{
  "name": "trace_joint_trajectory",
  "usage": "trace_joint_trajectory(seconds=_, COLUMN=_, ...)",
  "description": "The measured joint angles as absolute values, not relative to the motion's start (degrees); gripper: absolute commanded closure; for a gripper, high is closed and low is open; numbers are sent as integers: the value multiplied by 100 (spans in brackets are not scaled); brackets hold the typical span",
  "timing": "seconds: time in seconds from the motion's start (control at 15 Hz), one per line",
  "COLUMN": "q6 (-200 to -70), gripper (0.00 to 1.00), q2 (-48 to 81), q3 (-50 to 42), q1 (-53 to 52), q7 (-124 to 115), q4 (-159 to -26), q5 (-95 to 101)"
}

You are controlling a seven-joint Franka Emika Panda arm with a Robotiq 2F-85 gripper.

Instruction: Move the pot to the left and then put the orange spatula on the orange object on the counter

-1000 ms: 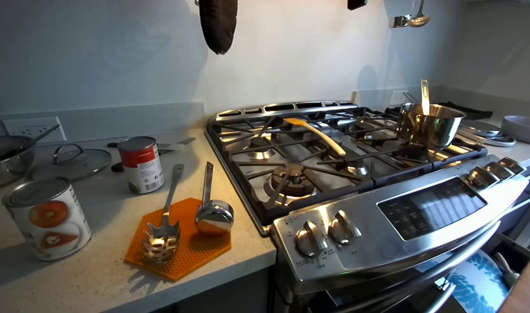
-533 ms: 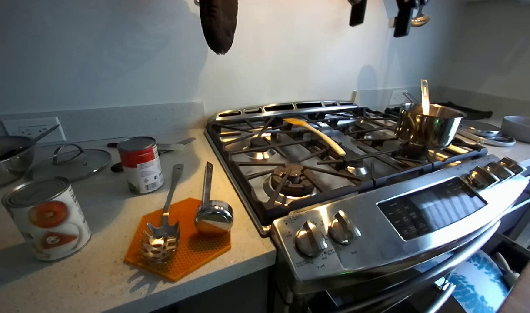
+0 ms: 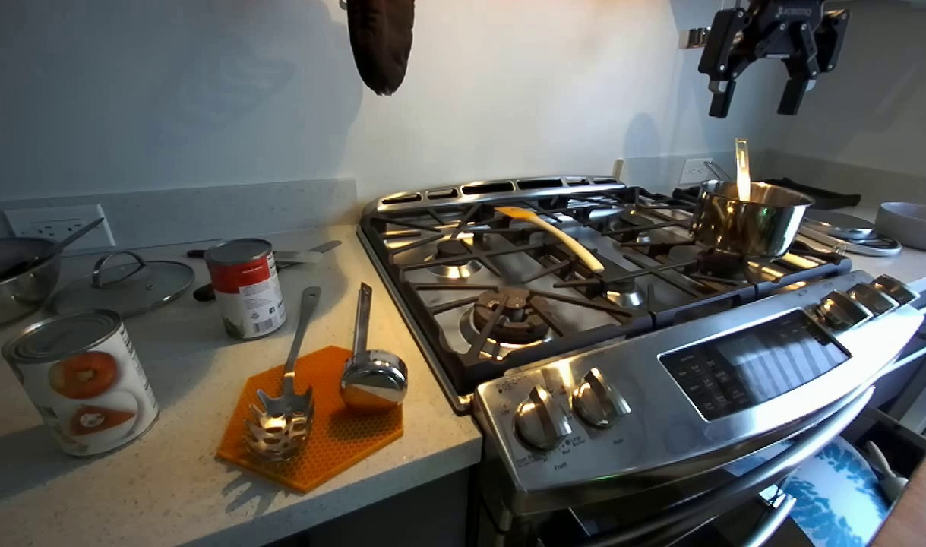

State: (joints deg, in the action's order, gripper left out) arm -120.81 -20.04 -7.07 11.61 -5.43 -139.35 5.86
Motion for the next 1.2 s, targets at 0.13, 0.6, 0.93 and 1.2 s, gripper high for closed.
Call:
trace_joint_trajectory(seconds=0.13, q6=-12179, gripper=0, q2=-1950, q3=-736, q1=1233, q7=-543, q4=-13949, q5=657)
trace_joint_trajectory(seconds=0.6, q6=-12193, gripper=0, q2=-1944, q3=-706, q1=1219, q7=-544, q4=-13940, q5=656)
trace_joint_trajectory(seconds=0.93, q6=-13022, gripper=0, q2=-1638, q3=-863, q1=1225, q7=-488, q4=-13917, q5=656)
trace_joint_trajectory(seconds=1.2, q6=-13582, gripper=0, q2=-1062, q3=-1148, q1=1266, q7=-205, q4=-13784, q5=610)
